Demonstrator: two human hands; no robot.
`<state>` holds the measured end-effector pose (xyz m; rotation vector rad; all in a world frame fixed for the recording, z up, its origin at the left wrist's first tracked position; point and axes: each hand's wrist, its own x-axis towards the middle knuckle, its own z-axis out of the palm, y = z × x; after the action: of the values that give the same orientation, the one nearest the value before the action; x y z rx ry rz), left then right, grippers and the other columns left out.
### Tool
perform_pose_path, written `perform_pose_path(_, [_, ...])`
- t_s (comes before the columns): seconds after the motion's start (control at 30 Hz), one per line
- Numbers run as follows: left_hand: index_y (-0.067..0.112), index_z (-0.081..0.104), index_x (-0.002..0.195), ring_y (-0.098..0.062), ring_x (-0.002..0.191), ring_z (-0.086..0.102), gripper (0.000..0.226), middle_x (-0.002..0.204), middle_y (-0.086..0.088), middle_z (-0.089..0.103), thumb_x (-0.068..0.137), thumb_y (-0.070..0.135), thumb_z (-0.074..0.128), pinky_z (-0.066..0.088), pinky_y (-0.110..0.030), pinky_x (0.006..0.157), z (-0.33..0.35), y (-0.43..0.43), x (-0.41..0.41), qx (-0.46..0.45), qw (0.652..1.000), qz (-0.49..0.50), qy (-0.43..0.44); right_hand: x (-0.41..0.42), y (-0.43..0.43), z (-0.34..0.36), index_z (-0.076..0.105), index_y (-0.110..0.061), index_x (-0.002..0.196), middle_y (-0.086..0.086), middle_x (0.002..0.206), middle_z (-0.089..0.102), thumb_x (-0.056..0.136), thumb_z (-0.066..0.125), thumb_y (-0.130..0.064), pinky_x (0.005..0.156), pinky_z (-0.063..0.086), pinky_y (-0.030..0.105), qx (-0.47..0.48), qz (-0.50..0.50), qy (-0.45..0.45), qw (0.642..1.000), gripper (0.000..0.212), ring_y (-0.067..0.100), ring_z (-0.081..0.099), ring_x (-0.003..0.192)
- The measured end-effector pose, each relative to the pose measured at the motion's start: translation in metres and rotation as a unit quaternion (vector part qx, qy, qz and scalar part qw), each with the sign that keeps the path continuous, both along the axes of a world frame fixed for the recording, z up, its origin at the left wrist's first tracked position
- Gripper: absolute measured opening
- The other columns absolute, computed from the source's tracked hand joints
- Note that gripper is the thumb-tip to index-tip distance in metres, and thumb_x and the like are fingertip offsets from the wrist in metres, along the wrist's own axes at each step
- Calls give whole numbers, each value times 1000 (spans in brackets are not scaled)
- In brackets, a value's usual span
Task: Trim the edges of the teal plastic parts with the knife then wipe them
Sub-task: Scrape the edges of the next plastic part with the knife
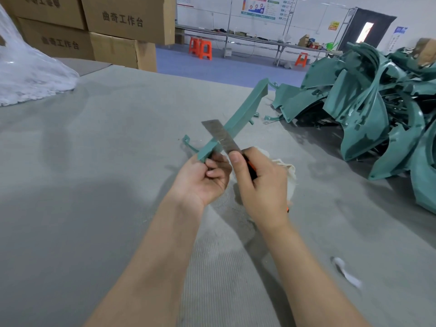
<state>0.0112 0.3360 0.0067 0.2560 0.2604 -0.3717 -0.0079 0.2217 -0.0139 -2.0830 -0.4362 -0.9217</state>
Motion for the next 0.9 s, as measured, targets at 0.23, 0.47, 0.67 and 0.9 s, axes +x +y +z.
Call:
perform_pose_path(0.23, [5,55,44,-4,25,34,53,38,1,43,92,-1,33,24,-9,28,-4,1,5,103,992,69,-14,0,1,-1,60,-13,73,-19,56,38,94,53,-41,52,36,29,-64,44,20,997,35,6,41,55])
perform_pose_path(0.47, [7,53,105,-15,63,59,11,86,-9,60,97,15,52,50,-27,60,-3,13,15,346,895,279,-32,-4,3,4,57,-14,69,-2,53,48,91,45,-53,51,40,36,-39,98,59,993,46,14,44,50])
perform_pose_path(0.67, [17,58,108,-14,88,69,13,104,-2,69,97,13,51,58,-30,75,-5,14,13,330,887,314,-79,6,-10,5,58,-18,82,6,64,58,98,44,-45,56,42,28,39,9,157,987,34,14,52,58])
perform_pose_path(0.9, [22,58,107,-10,92,70,20,104,3,69,104,22,39,57,-27,81,-1,6,10,275,917,253,-142,11,-21,7,49,-28,95,-16,65,51,88,64,-37,56,36,5,69,-33,186,980,18,-11,50,64])
